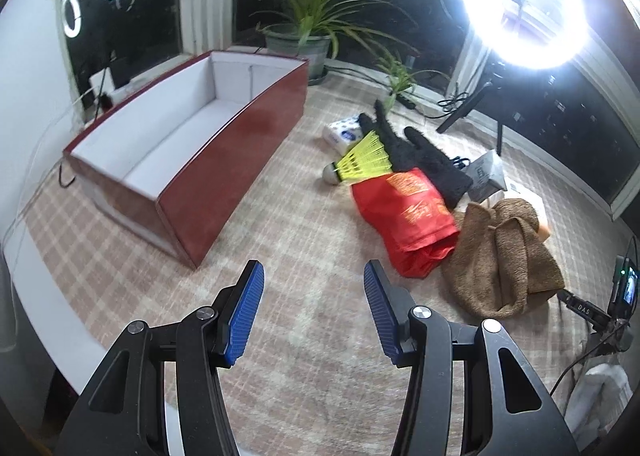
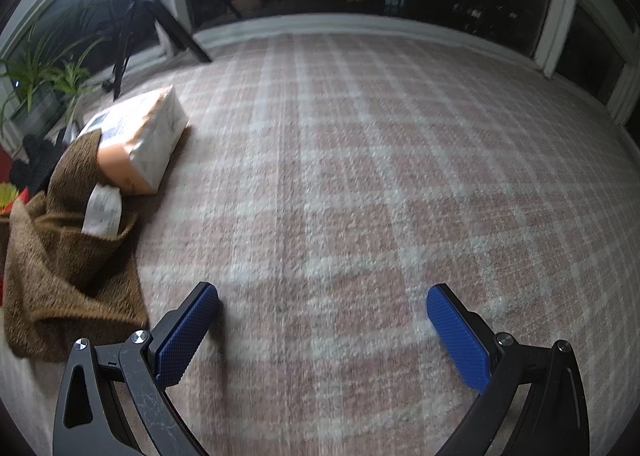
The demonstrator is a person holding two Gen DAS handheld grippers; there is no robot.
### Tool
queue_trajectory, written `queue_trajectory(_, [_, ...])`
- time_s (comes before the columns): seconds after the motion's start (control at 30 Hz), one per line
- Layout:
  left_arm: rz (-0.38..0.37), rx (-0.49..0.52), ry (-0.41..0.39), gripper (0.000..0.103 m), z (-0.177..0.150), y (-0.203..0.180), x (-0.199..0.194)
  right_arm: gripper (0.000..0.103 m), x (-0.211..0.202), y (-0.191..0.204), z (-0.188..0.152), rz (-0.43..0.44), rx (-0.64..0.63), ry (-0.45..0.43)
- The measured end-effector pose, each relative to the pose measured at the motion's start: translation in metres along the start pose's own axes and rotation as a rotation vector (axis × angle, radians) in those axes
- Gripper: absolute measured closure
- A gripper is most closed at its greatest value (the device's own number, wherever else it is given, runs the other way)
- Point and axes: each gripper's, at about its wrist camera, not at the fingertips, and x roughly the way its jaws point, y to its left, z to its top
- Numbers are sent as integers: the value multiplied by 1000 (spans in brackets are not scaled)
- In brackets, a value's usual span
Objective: Organize soft objects
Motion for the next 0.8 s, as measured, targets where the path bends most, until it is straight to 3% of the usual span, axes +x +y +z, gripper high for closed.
queue_trajectory(0.17, [-46, 66, -18, 53, 20, -12, -3, 1, -17, 4, -8, 32, -11, 64])
queue_trajectory(0.4, [-141, 175, -28, 53, 49, -18, -5, 1, -112, 32, -13, 71, 77, -109])
queue_trajectory(0.63, [-253, 264, -59, 53, 87, -11, -12, 1, -196, 82, -7, -6, 133, -246])
queue_trajectory(0.8, [-276, 312, -68, 51, 105, -16, -12, 1, -236, 112, 7, -22, 139, -311])
